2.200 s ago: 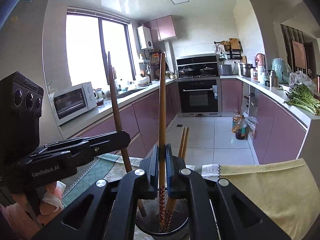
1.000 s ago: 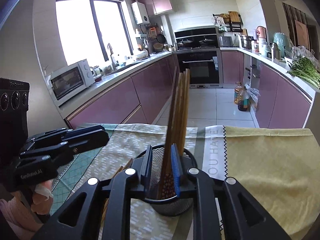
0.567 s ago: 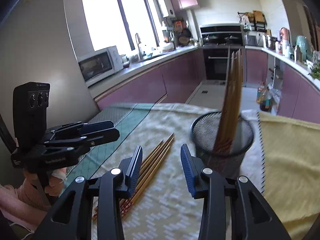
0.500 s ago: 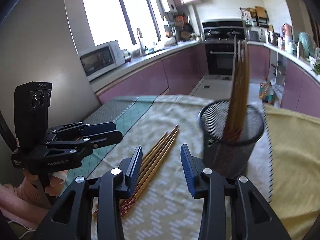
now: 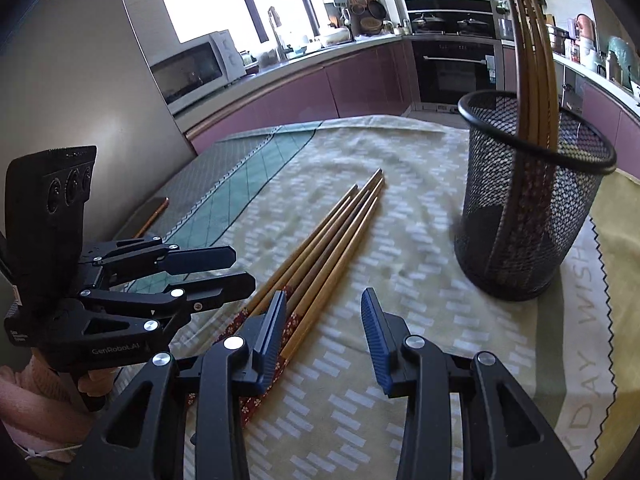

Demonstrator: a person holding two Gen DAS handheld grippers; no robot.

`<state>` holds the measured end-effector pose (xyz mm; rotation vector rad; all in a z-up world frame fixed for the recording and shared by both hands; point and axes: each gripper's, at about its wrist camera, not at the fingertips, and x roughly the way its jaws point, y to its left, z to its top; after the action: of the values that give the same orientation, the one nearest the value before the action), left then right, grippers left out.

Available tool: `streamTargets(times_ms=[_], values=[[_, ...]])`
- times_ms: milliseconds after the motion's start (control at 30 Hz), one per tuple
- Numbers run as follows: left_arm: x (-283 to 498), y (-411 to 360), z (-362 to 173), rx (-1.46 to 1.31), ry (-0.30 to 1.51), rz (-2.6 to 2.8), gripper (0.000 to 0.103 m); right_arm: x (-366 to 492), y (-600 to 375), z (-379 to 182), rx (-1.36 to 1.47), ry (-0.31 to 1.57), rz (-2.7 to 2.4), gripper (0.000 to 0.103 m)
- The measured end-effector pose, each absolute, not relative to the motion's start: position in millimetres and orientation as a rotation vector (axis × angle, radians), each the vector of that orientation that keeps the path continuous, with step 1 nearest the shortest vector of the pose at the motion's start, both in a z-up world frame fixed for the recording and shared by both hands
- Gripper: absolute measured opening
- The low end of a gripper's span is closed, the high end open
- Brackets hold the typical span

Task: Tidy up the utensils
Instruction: 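Move both open grippers back above the remaining chopsticks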

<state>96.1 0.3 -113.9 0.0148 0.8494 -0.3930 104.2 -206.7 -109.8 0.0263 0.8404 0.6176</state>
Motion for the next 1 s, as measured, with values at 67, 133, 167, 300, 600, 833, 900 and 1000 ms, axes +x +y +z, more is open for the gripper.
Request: streamTargets(times_ms=[67, 133, 167, 300, 600, 833, 900, 1000], values=[[96.5, 0.4, -116.5, 0.015, 0.86, -0.393, 0.038, 103.8, -205.3, -112.6, 0.023, 0.853, 0.615, 0.037], [96.9, -0.8, -117.9, 0.021, 0.866, -0.388, 0.038, 103.7, -204.6, -112.8, 0.023, 0.855, 0.611, 0.037], [96.9, -1.4, -118.3, 0.023, 0.868, -0.391, 0.038, 102.8, -203.4, -113.1, 0.021, 0.854, 0.61, 0.037], [97.2, -2.8, -120.8, 0.026, 0.875, -0.394, 0.037, 104.0, -199.9, -115.7, 0.01, 0.867, 0.598, 0.037], [98.4, -4.9, -123.5, 0.041, 0.881, -0.398, 0.037, 105.2, -196.9, -119.9, -0.016, 0.89, 0.587, 0.037], [98.7, -6.4, -123.4, 0.053, 0.882, -0.393, 0.036, 104.6, -192.9, -119.2, -0.049, 0.885, 0.575, 0.037], [99.2, -6.7, -123.5, 0.054, 0.882, -0.392, 0.036, 104.0, -192.0, -118.7, -0.06, 0.882, 0.568, 0.037], [99.6, -6.5, -123.5, 0.054, 0.882, -0.392, 0.034, 104.4, -192.9, -118.8, -0.069, 0.882, 0.555, 0.036]])
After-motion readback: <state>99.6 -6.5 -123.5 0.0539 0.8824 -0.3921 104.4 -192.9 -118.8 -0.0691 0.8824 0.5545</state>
